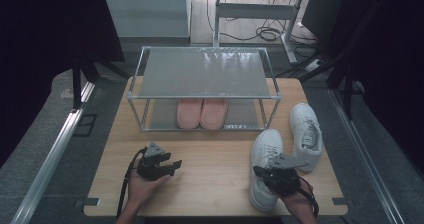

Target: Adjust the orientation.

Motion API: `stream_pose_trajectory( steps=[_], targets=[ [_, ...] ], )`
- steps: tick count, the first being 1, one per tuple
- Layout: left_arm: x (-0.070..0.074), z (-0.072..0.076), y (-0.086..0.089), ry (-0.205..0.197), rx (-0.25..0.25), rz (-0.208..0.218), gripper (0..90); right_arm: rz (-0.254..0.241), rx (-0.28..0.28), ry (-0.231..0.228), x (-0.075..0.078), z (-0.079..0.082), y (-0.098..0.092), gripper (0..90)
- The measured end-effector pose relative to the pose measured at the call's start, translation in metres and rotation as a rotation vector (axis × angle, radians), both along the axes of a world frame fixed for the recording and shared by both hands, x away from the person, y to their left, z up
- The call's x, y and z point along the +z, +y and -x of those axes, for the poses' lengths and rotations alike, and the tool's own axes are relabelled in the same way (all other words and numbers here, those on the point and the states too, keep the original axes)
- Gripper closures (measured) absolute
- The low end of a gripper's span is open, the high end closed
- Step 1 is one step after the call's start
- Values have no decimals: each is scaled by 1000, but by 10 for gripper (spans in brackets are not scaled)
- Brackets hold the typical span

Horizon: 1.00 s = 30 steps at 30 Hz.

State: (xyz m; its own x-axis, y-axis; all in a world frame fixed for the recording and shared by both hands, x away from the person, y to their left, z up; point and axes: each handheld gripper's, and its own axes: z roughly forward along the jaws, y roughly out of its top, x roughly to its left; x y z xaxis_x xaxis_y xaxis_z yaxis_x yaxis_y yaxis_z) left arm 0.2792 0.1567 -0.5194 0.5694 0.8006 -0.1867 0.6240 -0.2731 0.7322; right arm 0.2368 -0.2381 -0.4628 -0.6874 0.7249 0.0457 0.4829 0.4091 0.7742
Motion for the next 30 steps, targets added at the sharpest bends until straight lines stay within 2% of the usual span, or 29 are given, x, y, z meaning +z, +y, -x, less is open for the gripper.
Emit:
stream_pose_trajectory(
  steps=[8,14,19,30],
  targets=[
    [-1,0,-1,0,-4,-3,447,40,28,13,-4,2,9,898],
    [-4,-1,2,6,5,0,450,47,8,23,-4,4,7,899],
    [-4,-1,2,11,9,2,451,69,16,30,-3,5,6,899],
    [-7,-2,2,15,9,-3,452,78,34,48,0,12,-7,900]
  ],
)
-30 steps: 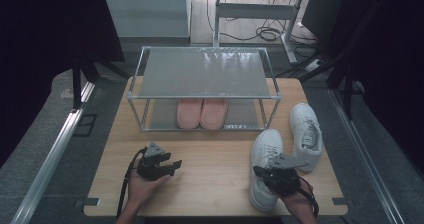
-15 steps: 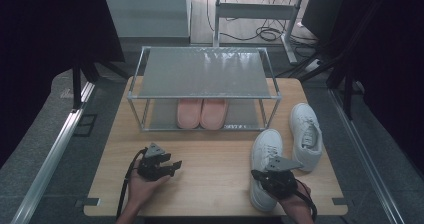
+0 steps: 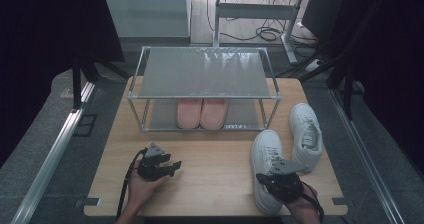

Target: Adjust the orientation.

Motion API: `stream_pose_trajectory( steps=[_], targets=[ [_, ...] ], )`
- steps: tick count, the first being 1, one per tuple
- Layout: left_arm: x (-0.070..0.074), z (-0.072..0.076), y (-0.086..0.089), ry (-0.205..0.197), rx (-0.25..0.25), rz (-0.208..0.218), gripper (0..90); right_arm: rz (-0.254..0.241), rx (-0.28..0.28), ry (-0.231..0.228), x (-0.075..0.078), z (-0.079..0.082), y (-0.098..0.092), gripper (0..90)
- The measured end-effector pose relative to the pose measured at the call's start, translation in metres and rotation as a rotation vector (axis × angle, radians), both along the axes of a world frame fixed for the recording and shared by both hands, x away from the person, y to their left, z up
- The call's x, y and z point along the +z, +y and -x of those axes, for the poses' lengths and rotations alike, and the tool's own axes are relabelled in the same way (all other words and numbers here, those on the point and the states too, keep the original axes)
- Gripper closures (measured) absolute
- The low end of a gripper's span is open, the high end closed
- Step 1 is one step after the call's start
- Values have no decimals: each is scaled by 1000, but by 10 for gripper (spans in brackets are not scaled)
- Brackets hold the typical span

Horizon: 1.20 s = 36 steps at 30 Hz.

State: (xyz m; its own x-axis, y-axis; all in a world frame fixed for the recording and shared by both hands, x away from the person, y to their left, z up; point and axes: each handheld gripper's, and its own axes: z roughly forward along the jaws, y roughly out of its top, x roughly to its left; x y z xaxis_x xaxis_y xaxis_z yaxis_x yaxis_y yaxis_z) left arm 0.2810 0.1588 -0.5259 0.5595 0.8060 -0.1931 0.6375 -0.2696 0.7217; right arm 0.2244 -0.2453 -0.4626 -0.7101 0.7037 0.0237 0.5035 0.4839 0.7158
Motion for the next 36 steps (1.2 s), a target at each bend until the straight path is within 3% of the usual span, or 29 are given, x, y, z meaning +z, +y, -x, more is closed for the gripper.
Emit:
stream_pose_trajectory(
  steps=[5,9,12,16,21,24,36],
  targets=[
    [0,0,0,3,3,0,452,5,0,-4,4,5,-9,899],
    [-1,0,0,3,4,1,453,-36,29,-11,10,6,-15,898],
    [-1,-1,0,4,5,1,452,-63,-14,-46,24,-1,-25,899],
    [-1,-1,-1,5,4,2,452,-73,-104,-70,38,-22,-44,899],
    [-1,-1,0,4,5,1,453,-25,-185,-47,32,-50,-57,899],
    [-1,-1,1,5,8,1,453,3,-222,-29,23,-60,-60,899],
    [-1,-1,1,4,9,2,454,120,-262,-8,2,-64,-58,899]
  ],
)
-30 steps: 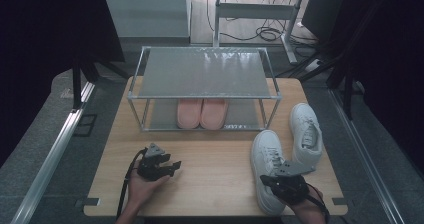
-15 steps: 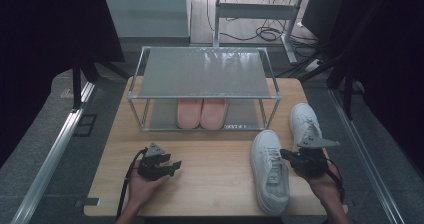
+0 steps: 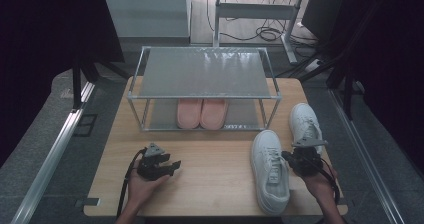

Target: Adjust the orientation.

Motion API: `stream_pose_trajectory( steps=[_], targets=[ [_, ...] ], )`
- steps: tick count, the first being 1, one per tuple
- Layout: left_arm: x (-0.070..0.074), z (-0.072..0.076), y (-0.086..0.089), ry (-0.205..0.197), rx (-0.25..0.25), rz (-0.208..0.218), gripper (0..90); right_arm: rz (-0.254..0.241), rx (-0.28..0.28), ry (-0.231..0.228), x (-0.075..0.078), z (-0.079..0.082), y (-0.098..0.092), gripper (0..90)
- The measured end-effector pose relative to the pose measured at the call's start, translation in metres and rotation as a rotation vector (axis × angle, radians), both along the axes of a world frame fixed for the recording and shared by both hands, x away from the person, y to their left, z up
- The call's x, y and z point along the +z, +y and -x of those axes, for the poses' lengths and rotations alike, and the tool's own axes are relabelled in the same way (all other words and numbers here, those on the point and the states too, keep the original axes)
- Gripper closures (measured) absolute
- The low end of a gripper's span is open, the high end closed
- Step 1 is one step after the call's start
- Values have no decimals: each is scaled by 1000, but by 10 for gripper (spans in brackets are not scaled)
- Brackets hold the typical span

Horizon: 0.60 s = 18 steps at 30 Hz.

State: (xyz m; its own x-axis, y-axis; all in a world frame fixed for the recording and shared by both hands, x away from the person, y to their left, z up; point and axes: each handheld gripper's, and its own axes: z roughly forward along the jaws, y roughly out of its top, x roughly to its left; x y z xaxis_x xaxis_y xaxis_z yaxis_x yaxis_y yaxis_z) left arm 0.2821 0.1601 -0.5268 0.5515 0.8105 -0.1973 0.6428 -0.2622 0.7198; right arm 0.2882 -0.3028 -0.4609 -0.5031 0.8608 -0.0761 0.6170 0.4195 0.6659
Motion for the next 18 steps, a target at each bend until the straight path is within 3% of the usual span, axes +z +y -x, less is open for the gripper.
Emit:
stream_pose_trajectory(
  steps=[6,13,18],
  targets=[
    [-1,0,-1,1,-5,-3,454,8,0,1,-2,-2,3,900],
    [0,0,0,-3,-4,-10,455,3,41,14,-1,-8,12,899],
    [0,0,0,-4,-8,-12,455,-35,73,26,-2,-15,20,899]
  ],
)
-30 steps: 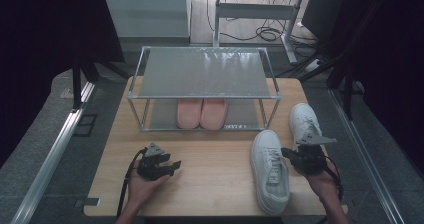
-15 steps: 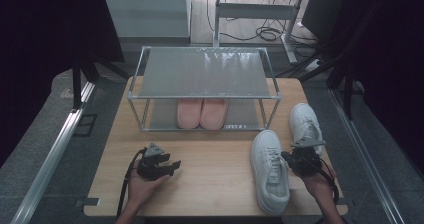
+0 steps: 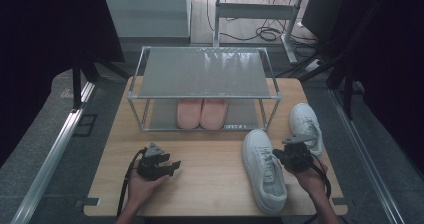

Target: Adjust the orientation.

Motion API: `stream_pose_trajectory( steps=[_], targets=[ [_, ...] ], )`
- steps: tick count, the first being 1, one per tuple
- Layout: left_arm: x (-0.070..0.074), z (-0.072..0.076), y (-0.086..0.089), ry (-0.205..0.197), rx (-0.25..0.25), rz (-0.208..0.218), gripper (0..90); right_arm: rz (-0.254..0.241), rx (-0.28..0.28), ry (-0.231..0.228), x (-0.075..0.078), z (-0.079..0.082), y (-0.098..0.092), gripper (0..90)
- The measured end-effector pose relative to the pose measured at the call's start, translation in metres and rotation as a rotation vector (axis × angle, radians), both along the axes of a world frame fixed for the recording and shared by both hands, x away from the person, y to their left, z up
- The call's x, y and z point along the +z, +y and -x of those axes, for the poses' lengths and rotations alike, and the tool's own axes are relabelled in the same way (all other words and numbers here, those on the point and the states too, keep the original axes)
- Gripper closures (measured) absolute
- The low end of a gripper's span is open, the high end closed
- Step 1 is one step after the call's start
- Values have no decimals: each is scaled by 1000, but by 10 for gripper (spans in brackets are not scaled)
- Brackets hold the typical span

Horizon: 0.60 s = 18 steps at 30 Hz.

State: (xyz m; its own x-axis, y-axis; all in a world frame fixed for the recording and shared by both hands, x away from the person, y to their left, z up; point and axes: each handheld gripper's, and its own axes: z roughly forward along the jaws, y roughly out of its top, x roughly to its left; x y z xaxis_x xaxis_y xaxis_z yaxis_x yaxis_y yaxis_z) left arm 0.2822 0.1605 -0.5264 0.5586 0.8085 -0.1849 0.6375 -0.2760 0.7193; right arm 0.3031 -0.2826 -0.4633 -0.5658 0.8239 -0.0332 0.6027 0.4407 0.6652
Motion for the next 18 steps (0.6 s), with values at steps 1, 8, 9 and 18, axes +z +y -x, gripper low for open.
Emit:
stream_pose_trajectory(
  steps=[1,8,9,18],
  targets=[
    [0,0,0,0,-1,0,455,-7,6,2,0,-1,2,899],
    [-1,0,0,2,-2,-1,455,-25,37,18,0,-9,12,899],
    [-1,0,0,2,-2,-1,455,-27,38,20,0,-10,12,899],
    [-1,0,0,3,-2,-2,455,-59,78,37,-2,-18,23,899]
  ],
)
